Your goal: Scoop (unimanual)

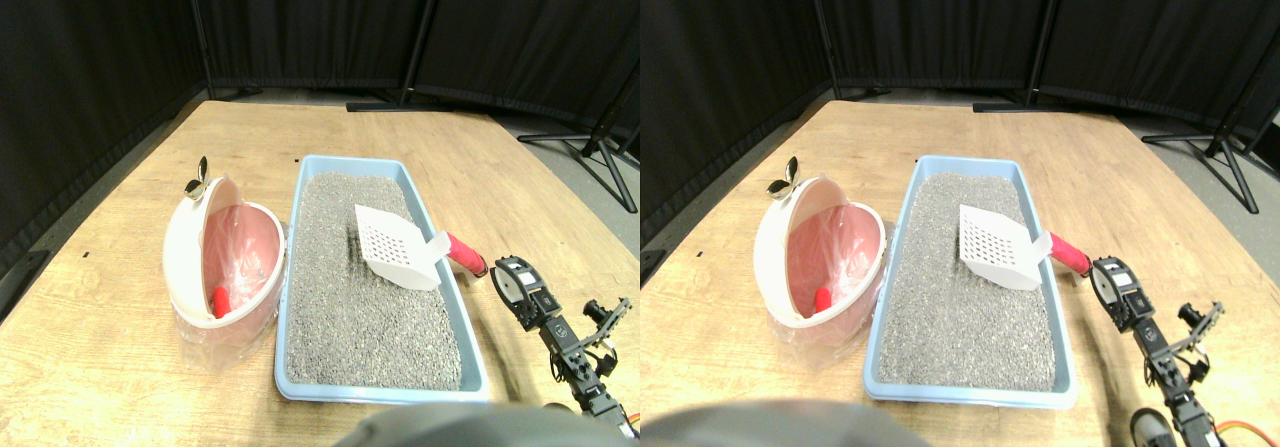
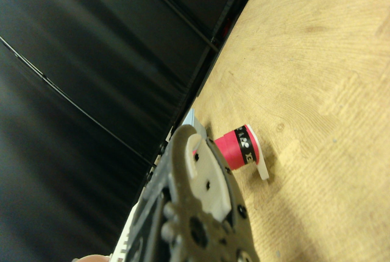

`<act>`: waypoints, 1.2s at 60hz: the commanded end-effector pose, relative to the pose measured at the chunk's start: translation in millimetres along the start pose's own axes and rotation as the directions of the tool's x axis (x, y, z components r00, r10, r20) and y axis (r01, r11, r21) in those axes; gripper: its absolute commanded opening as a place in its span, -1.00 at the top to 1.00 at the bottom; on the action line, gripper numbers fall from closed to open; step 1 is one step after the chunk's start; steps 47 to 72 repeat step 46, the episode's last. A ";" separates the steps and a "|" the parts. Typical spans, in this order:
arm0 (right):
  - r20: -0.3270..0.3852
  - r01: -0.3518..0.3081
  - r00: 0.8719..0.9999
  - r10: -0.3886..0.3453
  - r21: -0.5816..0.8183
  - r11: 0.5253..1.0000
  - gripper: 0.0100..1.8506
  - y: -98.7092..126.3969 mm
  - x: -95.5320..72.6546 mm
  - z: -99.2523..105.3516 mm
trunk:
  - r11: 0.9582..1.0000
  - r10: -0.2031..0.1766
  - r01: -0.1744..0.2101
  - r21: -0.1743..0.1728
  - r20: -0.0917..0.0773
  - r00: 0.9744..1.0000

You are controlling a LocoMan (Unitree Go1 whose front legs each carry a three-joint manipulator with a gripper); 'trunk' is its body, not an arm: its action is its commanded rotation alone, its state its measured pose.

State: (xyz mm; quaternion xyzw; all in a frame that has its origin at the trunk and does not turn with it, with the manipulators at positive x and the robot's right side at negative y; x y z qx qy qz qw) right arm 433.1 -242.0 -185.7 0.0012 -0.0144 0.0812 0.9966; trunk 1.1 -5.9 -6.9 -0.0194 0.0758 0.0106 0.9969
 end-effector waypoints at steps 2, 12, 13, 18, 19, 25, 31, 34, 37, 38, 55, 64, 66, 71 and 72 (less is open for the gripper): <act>0.083 -0.029 0.996 0.031 -0.024 0.999 0.96 6.1 -6.0 8.2 | 1.000 -0.021 0.022 -0.014 0.016 1.000; 0.114 -0.030 0.993 0.038 -0.070 0.997 0.96 4.9 -17.8 8.6 | 1.000 -0.027 0.027 -0.011 0.015 1.000; 0.114 -0.030 0.993 0.038 -0.070 0.997 0.96 4.9 -17.8 8.6 | 1.000 -0.027 0.027 -0.011 0.015 1.000; 0.128 -0.044 0.990 0.055 -0.083 0.996 0.96 3.8 -20.8 8.1 | 0.999 -0.052 0.052 -0.004 0.012 0.999; 0.130 -0.050 0.990 0.062 -0.089 0.995 0.96 3.5 -21.2 7.7 | 0.999 -0.052 0.052 -0.004 0.012 0.999; 0.106 -0.031 0.994 0.041 -0.093 0.995 0.96 4.7 -24.3 8.0 | 0.998 -0.057 0.057 -0.004 0.013 0.998; 0.087 -0.002 0.996 0.010 -0.088 0.996 0.96 8.8 -28.1 8.7 | 0.998 -0.059 0.059 -0.006 0.012 0.998; 0.078 0.000 0.997 0.008 -0.101 0.995 0.96 9.7 -28.6 9.0 | 0.998 -0.060 0.060 -0.005 0.012 0.998; 0.080 -0.005 0.997 0.013 -0.101 0.995 0.96 10.2 -29.7 8.4 | 0.998 -0.062 0.062 -0.005 0.010 0.998; 0.080 -0.004 0.997 0.012 -0.098 0.995 0.96 10.5 -29.9 8.6 | 0.998 -0.062 0.062 -0.005 0.010 0.998; 0.061 0.001 0.998 0.007 -0.132 0.991 0.96 11.3 -31.0 8.3 | 0.998 -0.066 0.066 -0.006 0.013 0.998; 0.061 0.001 0.998 0.007 -0.132 0.991 0.96 11.3 -31.0 8.3 | 0.998 -0.066 0.066 -0.006 0.013 0.998; 0.061 0.001 0.998 0.007 -0.132 0.991 0.96 11.3 -31.0 8.3 | 0.998 -0.066 0.066 -0.006 0.013 0.998; 0.061 0.001 0.998 0.007 -0.132 0.991 0.96 11.3 -31.0 8.3 | 0.998 -0.066 0.066 -0.006 0.013 0.998; 0.061 0.001 0.998 0.007 -0.132 0.991 0.96 11.3 -31.0 8.3 | 0.998 -0.066 0.066 -0.006 0.013 0.998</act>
